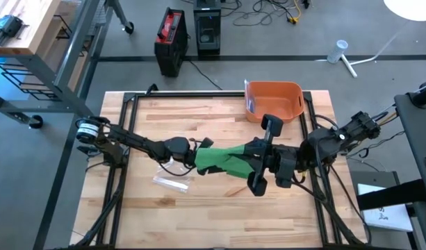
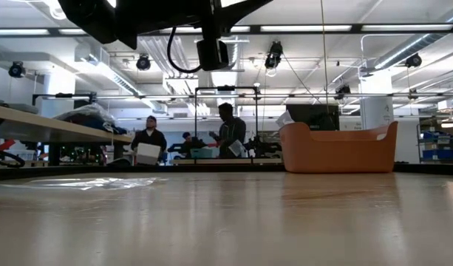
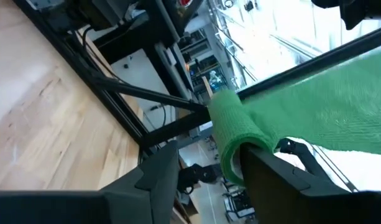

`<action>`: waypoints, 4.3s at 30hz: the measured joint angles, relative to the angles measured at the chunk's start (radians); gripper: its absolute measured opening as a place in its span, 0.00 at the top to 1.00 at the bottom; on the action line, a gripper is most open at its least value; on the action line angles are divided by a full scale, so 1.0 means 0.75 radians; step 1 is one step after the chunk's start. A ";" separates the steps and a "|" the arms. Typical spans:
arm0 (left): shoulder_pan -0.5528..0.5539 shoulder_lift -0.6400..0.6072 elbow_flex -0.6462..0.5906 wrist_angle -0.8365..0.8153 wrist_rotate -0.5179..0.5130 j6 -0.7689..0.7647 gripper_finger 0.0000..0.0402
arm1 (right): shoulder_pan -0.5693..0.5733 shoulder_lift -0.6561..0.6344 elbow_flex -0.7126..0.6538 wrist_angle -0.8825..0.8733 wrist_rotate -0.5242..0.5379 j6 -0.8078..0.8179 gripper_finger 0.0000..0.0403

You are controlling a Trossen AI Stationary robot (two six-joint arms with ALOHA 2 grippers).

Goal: Roll bandage
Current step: Roll the green bandage

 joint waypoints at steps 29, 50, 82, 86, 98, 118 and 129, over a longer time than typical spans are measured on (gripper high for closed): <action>-0.010 0.000 0.000 0.021 0.001 0.238 0.99 | 0.000 0.000 -0.001 -0.151 0.028 0.160 1.00; -0.114 -0.139 -0.002 -0.254 -0.064 1.144 1.00 | 0.008 -0.100 -0.001 -0.837 0.754 0.533 1.00; -0.194 -0.544 -0.315 0.301 -0.208 1.311 1.00 | -0.056 -0.024 -0.404 -0.990 0.658 1.363 0.99; -0.149 -0.584 -0.282 0.215 -0.216 1.309 1.00 | -0.074 -0.024 -0.416 -0.976 0.558 1.387 0.90; -0.067 -0.723 -0.295 -0.022 -0.286 1.350 1.00 | -0.067 -0.074 -0.301 -1.033 0.422 1.279 0.42; -0.068 -0.798 -0.321 -0.101 -0.174 1.493 1.00 | -0.093 -0.101 -0.294 -1.061 0.260 1.712 0.33; -0.070 -0.791 -0.321 -0.380 -0.162 1.576 1.00 | -0.315 -0.127 -0.295 -1.131 0.110 2.065 0.28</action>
